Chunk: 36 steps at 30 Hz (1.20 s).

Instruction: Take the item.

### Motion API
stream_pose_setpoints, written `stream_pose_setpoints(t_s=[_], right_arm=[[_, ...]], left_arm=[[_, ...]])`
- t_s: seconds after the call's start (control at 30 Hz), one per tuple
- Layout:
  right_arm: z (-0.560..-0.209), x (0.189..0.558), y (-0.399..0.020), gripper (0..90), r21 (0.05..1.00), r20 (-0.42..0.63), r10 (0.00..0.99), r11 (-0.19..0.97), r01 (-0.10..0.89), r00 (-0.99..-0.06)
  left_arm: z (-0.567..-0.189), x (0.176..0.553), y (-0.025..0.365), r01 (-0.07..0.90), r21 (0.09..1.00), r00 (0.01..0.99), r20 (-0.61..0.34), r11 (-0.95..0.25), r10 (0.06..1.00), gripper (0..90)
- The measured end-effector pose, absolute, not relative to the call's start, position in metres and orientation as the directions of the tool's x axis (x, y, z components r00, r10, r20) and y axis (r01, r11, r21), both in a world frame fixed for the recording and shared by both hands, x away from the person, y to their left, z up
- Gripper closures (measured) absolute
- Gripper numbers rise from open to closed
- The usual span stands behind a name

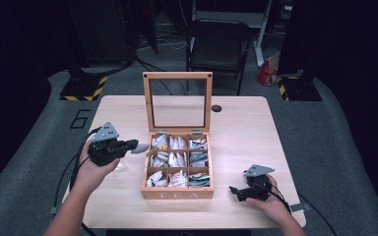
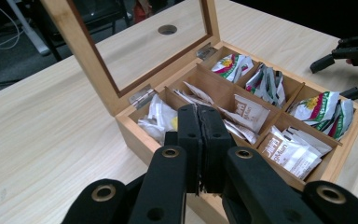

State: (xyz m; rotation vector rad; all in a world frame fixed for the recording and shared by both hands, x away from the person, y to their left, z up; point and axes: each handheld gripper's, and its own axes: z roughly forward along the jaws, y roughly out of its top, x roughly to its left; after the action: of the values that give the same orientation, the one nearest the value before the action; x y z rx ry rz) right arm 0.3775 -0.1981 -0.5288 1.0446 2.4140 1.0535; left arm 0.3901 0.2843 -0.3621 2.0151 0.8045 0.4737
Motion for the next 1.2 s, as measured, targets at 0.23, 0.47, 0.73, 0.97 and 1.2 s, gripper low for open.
stream_pose_setpoints(t_s=[0.23,0.47,0.73,0.97,1.2], right_arm=[[-0.529,0.377,-0.198,10.1,0.730,0.008,0.727,0.465,0.501,-0.687],[-0.529,0.377,-0.198,10.1,0.730,0.007,0.726,0.466,0.500,-0.688],[-0.529,0.377,-0.198,10.1,0.730,0.007,0.726,0.466,0.500,-0.687],[-0.529,0.377,-0.198,10.1,0.730,0.007,0.726,0.467,0.500,-0.688],[-0.529,0.377,-0.198,10.1,0.730,0.007,0.726,0.466,0.500,-0.688]], left_arm=[[-0.359,0.388,0.298,0.363,0.850,0.697,0.026,-0.383,0.717,88.6],[-0.354,0.388,0.309,0.361,0.859,0.680,0.025,-0.364,0.733,88.6],[-0.352,0.386,0.319,0.366,0.860,0.666,0.025,-0.356,0.745,88.6],[-0.351,0.384,0.332,0.375,0.861,0.646,0.023,-0.343,0.763,88.6],[-0.350,0.381,0.344,0.381,0.863,0.625,0.024,-0.332,0.780,88.6]])
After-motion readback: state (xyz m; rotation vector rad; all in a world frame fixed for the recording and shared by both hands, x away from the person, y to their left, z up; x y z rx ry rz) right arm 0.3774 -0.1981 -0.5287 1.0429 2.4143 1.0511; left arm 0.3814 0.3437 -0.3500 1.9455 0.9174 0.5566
